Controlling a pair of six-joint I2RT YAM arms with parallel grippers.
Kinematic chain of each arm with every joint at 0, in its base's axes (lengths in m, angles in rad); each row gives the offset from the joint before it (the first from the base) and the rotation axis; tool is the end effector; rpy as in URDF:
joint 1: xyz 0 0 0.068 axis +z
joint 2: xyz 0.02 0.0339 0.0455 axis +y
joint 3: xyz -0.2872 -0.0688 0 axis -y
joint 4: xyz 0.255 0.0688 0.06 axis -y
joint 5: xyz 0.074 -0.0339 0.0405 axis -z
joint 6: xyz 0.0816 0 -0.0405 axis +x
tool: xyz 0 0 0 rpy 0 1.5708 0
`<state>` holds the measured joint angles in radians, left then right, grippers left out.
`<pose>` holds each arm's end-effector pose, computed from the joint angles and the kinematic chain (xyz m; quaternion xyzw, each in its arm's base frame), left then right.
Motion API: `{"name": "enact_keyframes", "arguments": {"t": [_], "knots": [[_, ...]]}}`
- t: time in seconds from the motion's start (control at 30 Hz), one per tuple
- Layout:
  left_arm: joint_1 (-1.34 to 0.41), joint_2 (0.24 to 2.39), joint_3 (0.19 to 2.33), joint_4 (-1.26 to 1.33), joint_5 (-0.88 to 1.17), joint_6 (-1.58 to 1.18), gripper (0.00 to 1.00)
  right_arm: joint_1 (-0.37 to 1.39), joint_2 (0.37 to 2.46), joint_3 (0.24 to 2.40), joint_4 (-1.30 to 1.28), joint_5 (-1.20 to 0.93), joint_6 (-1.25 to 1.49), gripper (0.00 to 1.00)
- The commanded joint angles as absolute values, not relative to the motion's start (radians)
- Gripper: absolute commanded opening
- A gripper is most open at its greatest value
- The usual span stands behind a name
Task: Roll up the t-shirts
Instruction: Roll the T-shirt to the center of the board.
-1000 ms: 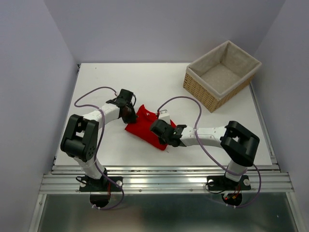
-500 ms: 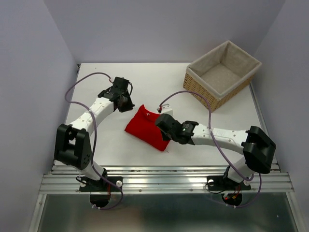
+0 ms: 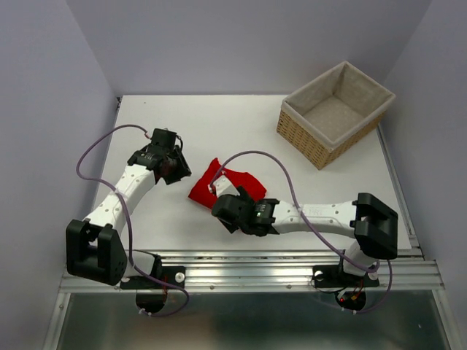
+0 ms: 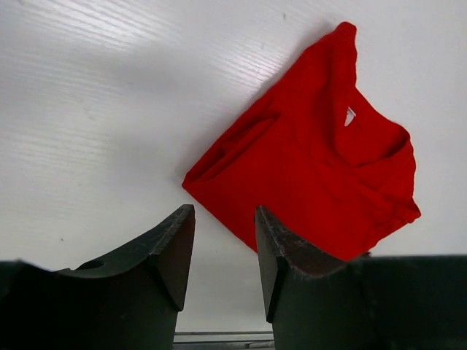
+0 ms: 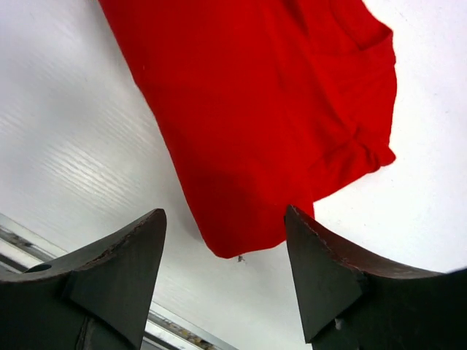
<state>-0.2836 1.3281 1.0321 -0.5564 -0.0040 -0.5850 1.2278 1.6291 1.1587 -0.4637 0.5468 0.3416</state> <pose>0.3023 -0.0878 0.2581 -0.1412 0.9255 -0.1462 0.3197 0.1666 0.3405 0.2226 -0.3157 0.8624 0.0315 0.3945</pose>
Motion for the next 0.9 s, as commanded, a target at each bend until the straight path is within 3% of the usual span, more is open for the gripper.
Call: {"name": "enact_keyframes", "arguments": {"t": [0.0, 0.7, 0.87], "knots": [[-0.232, 1.261, 1.012, -0.58, -0.005, -0.583, 0.49, 1.298, 1.69, 1.196, -0.482, 0.71, 0.236, 0.73], [-0.201, 1.269, 0.933, -0.543, 0.086, -0.566, 0.49, 1.339, 1.894, 0.962, -0.051, 0.821, 0.011, 0.7], [-0.202, 1.255, 0.919, -0.535, 0.113, -0.558, 0.5, 1.339, 1.872, 0.943, 0.021, 0.781, 0.032, 0.37]]}}
